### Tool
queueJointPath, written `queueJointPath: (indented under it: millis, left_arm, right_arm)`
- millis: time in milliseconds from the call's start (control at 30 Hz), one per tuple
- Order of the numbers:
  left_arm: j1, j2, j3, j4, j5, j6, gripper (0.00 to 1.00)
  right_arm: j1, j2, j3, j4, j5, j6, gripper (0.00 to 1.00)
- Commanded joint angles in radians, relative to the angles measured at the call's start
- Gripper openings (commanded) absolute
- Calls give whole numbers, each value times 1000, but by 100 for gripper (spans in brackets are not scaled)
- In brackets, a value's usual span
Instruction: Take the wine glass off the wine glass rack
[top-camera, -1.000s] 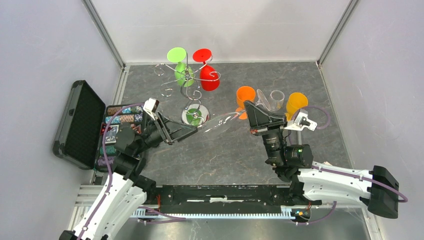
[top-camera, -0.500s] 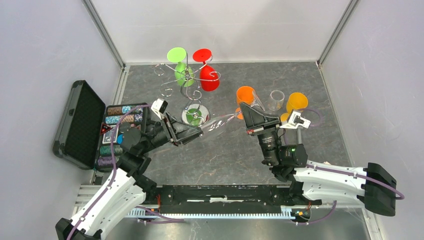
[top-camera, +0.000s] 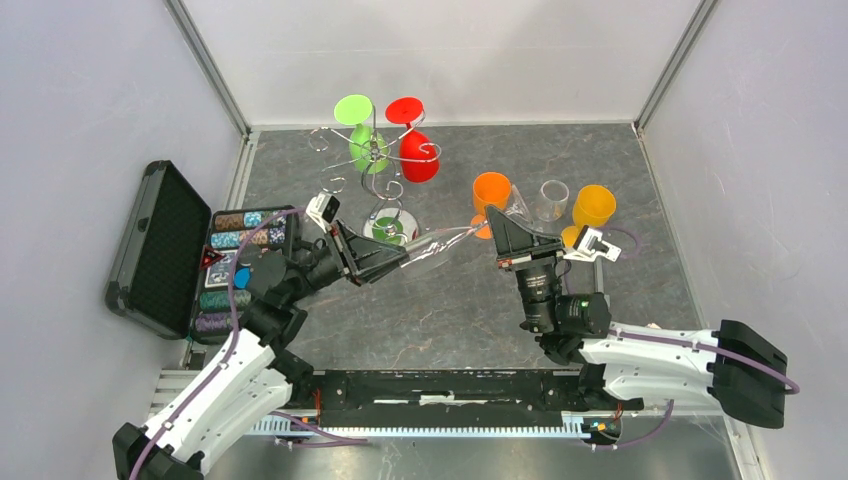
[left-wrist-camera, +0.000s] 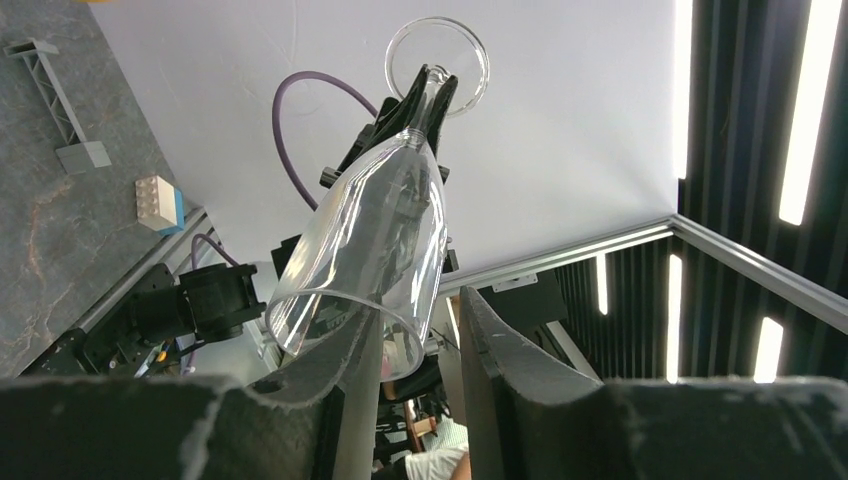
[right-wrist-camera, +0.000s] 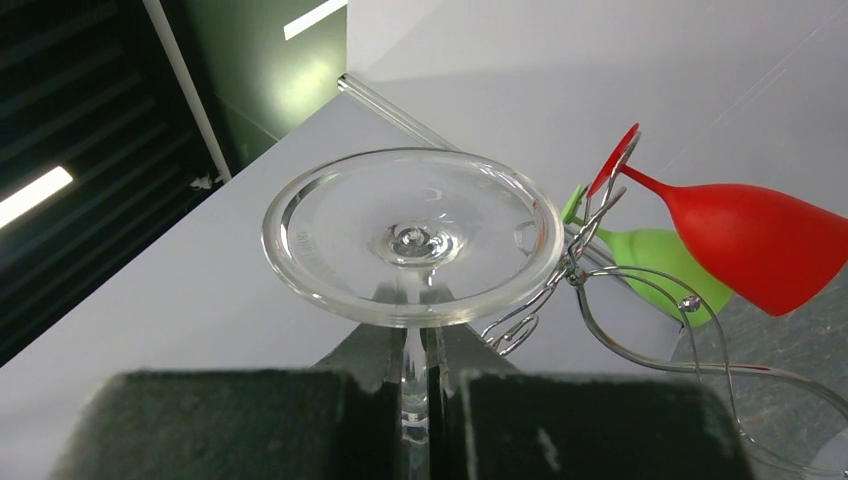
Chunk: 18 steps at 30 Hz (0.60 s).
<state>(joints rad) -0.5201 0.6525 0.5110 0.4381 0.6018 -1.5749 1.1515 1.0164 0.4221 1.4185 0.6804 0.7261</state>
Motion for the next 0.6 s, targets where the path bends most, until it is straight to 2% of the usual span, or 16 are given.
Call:
queueJointPath:
  millis: [0, 233, 567]
  left_arm:
    - [-18, 21, 32, 81, -52, -27, 36]
    - [-27, 31, 33, 82, -90, -39, 35]
    - [-26, 14, 30, 84, -117, -107, 15]
  right_arm:
    - [7, 22, -15, 53, -23, 23, 0]
    - [7, 53, -17, 148, -89, -40, 0]
    - [7, 100, -23, 242, -145, -79, 0]
